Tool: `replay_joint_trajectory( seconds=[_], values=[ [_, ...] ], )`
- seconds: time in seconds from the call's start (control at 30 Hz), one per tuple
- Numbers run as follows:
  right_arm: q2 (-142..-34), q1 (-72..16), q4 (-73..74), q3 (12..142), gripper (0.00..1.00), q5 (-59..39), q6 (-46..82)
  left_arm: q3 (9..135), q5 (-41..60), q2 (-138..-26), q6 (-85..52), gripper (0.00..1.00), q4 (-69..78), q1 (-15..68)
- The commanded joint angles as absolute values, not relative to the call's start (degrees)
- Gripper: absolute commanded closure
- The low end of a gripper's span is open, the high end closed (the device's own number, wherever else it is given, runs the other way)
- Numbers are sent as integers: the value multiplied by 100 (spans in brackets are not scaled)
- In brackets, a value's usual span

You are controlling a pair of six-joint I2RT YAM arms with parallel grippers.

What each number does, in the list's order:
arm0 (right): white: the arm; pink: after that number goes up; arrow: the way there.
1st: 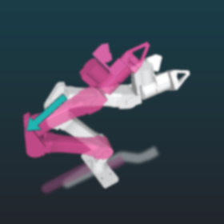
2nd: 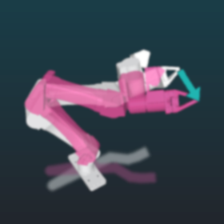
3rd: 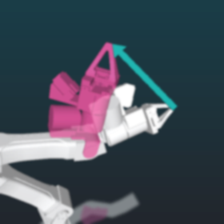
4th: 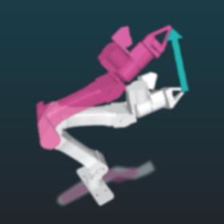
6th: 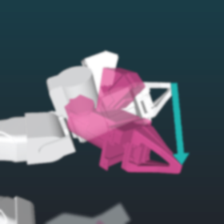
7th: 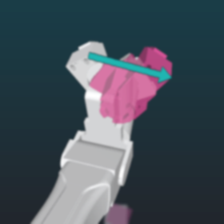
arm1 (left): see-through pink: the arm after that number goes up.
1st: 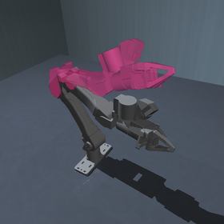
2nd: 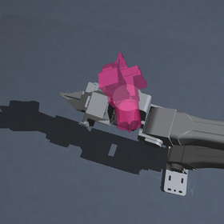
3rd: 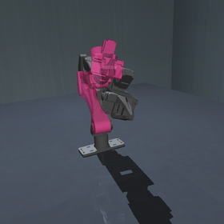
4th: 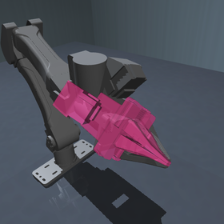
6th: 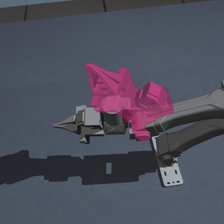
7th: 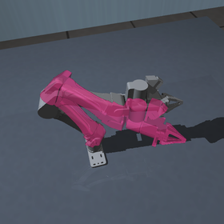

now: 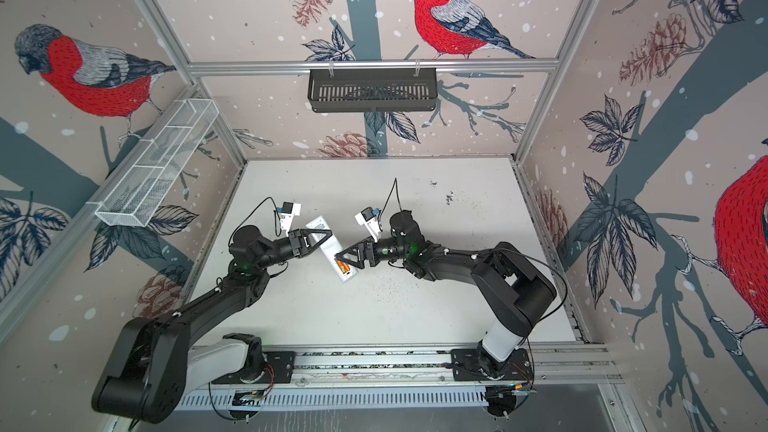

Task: Load the batteries into the remote control

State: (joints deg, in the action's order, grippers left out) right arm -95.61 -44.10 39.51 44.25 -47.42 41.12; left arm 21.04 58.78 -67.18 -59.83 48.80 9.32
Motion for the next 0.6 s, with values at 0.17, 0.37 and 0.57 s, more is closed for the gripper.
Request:
replay_joint_trajectory(
  seconds=[0.17, 0.37, 0.57],
  values=[
    [-9664, -4430, 4299, 4283, 14, -4771, 4173, 2145, 5977, -6695, -5956, 100, 5113, 921],
    [-9715, -4465, 3834, 4241, 15, -4532, 3852, 2153, 5994, -6695, -5994, 100, 5168, 912],
    [-9727, -4524, 3261, 4223, 15, -4203, 3445, 2156, 6028, -6700, -6044, 100, 5218, 870]
  ],
)
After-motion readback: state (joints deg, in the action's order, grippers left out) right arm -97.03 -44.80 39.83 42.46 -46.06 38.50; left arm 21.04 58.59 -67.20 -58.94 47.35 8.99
